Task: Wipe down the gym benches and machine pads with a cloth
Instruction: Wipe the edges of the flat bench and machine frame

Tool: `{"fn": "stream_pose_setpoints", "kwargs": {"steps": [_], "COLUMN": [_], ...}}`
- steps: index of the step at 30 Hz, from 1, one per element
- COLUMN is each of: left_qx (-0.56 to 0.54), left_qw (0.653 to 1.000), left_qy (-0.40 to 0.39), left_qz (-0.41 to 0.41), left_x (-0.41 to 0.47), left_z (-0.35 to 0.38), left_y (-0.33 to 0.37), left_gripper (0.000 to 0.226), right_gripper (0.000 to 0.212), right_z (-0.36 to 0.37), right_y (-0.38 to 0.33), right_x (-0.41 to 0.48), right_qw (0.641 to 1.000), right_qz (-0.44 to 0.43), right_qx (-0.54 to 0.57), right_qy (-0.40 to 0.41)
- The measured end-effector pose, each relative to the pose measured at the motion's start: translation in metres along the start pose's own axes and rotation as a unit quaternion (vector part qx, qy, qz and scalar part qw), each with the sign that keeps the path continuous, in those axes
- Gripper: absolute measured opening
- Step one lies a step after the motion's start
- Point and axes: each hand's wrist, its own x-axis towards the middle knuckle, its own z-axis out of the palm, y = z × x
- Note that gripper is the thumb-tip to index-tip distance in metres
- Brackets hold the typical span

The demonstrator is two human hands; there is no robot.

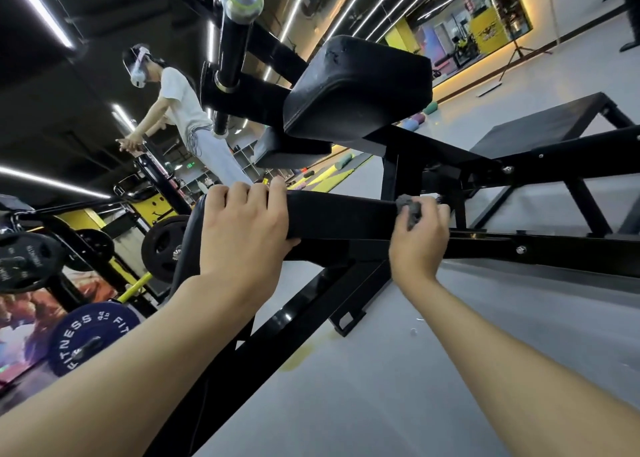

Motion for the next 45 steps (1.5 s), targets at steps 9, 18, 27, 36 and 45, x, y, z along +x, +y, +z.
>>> {"fn": "stream_pose_setpoints", "kwargs": {"steps": [9, 18, 27, 36, 45], "left_qx": [0.007, -0.079, -0.07, -0.071, -0.093], "left_qw": [1.0, 0.996, 0.984, 0.987, 0.989], "left_qy": [0.0, -0.037, -0.149, -0.125, -0.074], "left_qz": [-0.001, 0.002, -0.062, -0.077, -0.087], "left_x": [0.001, 0.004, -0.005, -0.008, -0.012], "left_z": [0.002, -0.015, -0.027, -0.03, -0.024], "left_y": [0.001, -0.006, -0.022, -0.015, -0.014], "left_gripper": [0.066, 0.063, 0.074, 0.078, 0.063], "right_gripper": [0.01, 0.013, 0.022, 0.013, 0.023], "right_z": [0.012, 0.011, 0.012, 0.002, 0.006], "right_y": [-0.028, -0.033, -0.099, -0.064, -0.051], "right_x": [-0.014, -0.027, -0.105, -0.057, -0.061], "right_qw": [0.989, 0.998, 0.983, 0.998, 0.979], "right_qz": [0.145, 0.04, -0.152, 0.022, -0.185], "right_qx": [0.025, 0.044, 0.079, 0.047, 0.024], "right_qy": [0.036, 0.02, -0.071, -0.026, -0.079]}}
